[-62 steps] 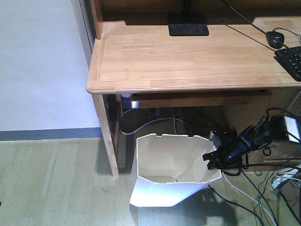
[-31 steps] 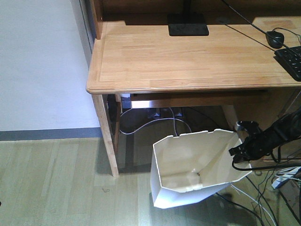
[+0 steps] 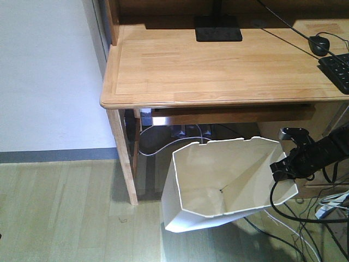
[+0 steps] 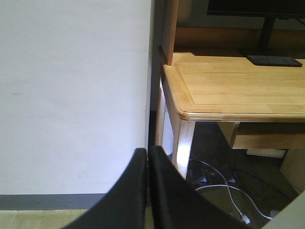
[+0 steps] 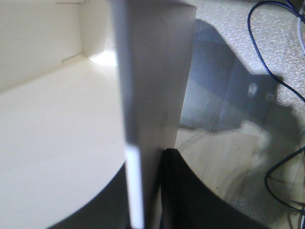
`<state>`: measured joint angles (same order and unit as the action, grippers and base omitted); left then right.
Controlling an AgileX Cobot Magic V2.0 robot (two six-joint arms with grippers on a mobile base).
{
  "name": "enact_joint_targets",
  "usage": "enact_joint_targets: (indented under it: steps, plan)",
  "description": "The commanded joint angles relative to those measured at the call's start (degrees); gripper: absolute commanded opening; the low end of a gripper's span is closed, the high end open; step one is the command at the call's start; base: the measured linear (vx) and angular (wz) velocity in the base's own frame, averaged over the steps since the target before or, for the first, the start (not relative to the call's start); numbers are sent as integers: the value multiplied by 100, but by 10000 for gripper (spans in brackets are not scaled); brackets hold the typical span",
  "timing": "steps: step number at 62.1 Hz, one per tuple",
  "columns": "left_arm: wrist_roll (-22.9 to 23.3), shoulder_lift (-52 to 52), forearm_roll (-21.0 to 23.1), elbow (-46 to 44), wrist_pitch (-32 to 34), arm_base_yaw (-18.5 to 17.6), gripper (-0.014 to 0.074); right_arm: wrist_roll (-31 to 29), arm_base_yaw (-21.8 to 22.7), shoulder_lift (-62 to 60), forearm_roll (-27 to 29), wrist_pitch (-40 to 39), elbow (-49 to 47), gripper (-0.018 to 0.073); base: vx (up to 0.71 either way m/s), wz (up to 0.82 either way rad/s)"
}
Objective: Move trash bin to bedside with robot
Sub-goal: 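Drag the bin out from under the desk with the right gripper, then turn the base toward the bed, holding the bin in the right gripper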
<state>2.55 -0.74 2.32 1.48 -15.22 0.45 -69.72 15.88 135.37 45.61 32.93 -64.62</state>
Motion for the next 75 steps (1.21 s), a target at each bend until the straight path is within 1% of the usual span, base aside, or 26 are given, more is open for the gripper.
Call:
enact_joint_targets:
  steps: [1,15,51,75]
  plan:
    - [35,-78,24,67,395,4,-6,-16,7,-456,412,688,-70,-5,0,0]
    - [35,-78,24,67,395,4,-6,-22,7,-456,399,912,-70,-5,0,0]
    - [35,-78,24,67,395,4,-6,-22,7,-456,399,936,-70,-5,0,1]
    - [35,-78,24,67,395,4,-6,-22,7,-456,380,946,-70,-5,-4,21]
